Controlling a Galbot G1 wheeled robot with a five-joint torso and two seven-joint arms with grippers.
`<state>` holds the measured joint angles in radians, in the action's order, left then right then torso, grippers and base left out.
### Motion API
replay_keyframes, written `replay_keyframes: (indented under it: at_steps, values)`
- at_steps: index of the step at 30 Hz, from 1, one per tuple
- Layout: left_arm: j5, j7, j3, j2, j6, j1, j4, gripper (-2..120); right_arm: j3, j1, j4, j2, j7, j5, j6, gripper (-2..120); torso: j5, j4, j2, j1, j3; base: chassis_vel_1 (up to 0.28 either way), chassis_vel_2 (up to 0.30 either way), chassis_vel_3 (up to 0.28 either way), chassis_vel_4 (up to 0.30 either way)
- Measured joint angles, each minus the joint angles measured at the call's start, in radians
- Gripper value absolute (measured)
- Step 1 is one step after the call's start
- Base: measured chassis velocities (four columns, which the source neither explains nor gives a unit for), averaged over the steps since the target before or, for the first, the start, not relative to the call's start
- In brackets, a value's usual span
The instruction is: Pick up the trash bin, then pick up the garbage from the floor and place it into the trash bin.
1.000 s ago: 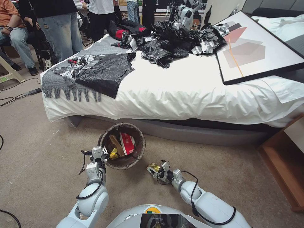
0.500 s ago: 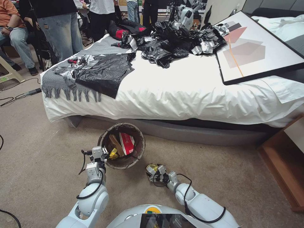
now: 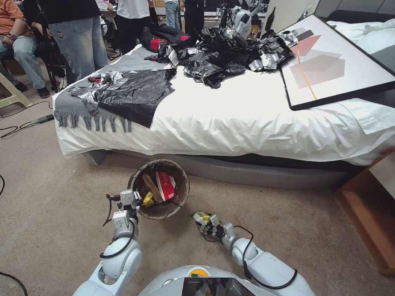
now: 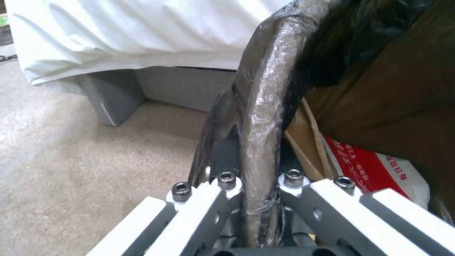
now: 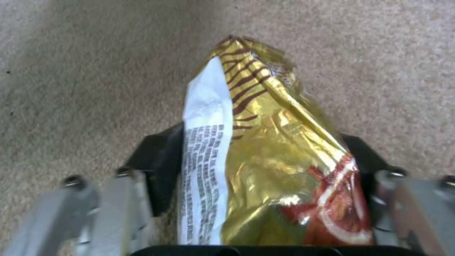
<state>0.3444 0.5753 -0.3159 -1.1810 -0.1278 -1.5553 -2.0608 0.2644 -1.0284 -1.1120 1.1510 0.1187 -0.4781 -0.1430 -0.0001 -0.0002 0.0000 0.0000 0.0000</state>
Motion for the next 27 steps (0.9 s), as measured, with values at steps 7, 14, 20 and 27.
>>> replay_keyframes:
  at_steps: [7,14,20,27]
  values:
    - [0.000,0.001,0.001,0.002,0.000,0.002,0.000,0,-0.003,-0.006,-0.026,-0.003,-0.019,0.000,0.001,39,0.0001,0.0001,0.000,0.000,0.000,0.000,0.000,0.000,0.000]
    - [0.000,0.001,0.001,0.004,0.000,0.002,0.000,0,-0.005,-0.008,-0.051,-0.009,-0.031,-0.002,0.005,17,0.0000,0.0001,0.000,0.000,0.000,0.000,0.000,0.000,0.000]
    - [0.001,0.001,0.002,0.004,0.000,0.003,0.000,0,-0.006,-0.008,-0.072,-0.011,-0.049,-0.005,0.007,0,0.0001,0.0001,0.000,0.000,0.000,0.000,0.000,0.000,0.000]
    - [0.001,0.002,0.006,0.002,0.000,0.005,0.000,0,-0.012,-0.010,-0.097,-0.014,-0.071,-0.009,0.010,0,0.0000,0.0003,0.000,0.000,0.000,0.000,0.000,0.000,0.000]
